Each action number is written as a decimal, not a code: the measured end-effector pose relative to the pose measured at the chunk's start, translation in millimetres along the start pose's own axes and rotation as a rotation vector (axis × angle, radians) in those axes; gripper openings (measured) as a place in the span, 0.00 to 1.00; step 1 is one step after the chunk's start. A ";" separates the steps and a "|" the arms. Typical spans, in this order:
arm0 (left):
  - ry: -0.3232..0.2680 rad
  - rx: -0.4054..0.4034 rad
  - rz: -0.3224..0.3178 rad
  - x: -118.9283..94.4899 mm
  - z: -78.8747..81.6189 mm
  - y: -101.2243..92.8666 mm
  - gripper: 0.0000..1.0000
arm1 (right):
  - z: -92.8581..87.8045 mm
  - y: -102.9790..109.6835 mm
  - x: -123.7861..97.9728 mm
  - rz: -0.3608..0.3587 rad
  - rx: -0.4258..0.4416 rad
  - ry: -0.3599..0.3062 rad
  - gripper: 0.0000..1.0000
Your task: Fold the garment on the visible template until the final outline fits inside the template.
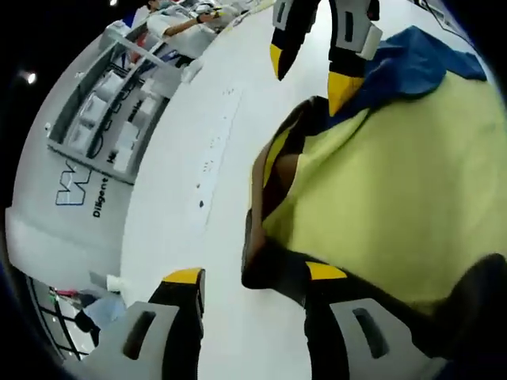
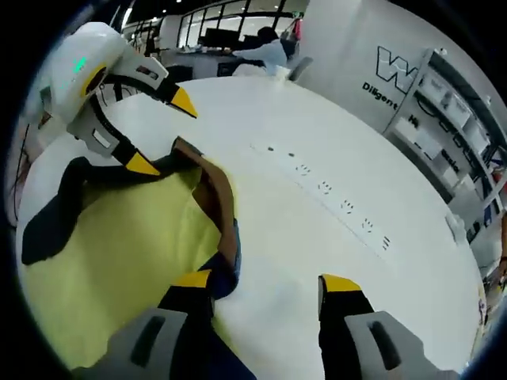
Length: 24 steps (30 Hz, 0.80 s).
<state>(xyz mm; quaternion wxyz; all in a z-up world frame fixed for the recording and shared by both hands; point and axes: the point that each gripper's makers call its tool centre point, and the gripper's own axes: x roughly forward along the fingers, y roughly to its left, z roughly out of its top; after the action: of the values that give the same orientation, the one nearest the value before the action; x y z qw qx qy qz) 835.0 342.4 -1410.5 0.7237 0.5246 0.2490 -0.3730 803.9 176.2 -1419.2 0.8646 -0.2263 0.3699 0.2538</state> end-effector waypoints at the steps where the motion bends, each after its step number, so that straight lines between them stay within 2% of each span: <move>1: 0.000 -0.003 0.000 -1.4 -1.2 -0.3 0.51 | 2.0 0.8 -1.7 0.001 0.005 -0.012 0.54; 3: -0.001 -0.021 0.000 -4.5 -3.8 -1.3 0.52 | 5.5 5.9 -4.3 0.017 0.037 -0.036 0.63; 5: -0.005 -0.064 -0.004 -8.5 -6.4 -4.6 0.53 | 2.0 18.9 -7.1 0.059 0.088 -0.031 0.71; 7: -0.015 -0.135 -0.018 -12.2 -8.7 -13.1 0.54 | -3.9 30.1 -10.5 0.066 0.103 -0.054 0.73; 9: -0.019 -0.148 -0.027 -14.7 -10.6 -19.6 0.55 | -14.4 40.7 -12.2 0.071 0.099 -0.055 0.78; 12: -0.024 -0.142 -0.034 -19.7 -14.3 -31.2 0.51 | -27.7 45.7 -14.1 0.054 0.045 -0.023 0.79; 14: -0.032 -0.179 -0.020 -21.6 -14.9 -33.3 0.50 | -32.1 46.8 -15.1 0.050 0.042 -0.014 0.77; 17: -0.039 -0.250 -0.034 -25.4 -15.2 -39.2 0.52 | -37.6 41.1 -19.7 0.019 0.054 -0.009 0.76; 21: -0.074 -0.337 -0.073 -33.9 -8.8 -53.3 0.64 | -49.4 28.4 -27.1 -0.028 0.088 0.007 0.76; 24: -0.063 -0.471 -0.087 -39.4 -7.5 -65.7 0.87 | -59.9 14.6 -34.5 -0.065 0.100 0.047 0.64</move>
<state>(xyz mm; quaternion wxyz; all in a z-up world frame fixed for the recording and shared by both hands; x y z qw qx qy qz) 759.1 349.2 -1421.0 0.8168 0.3182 0.3285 -0.3517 743.0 143.3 -1433.5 0.8737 -0.2006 0.3947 0.2014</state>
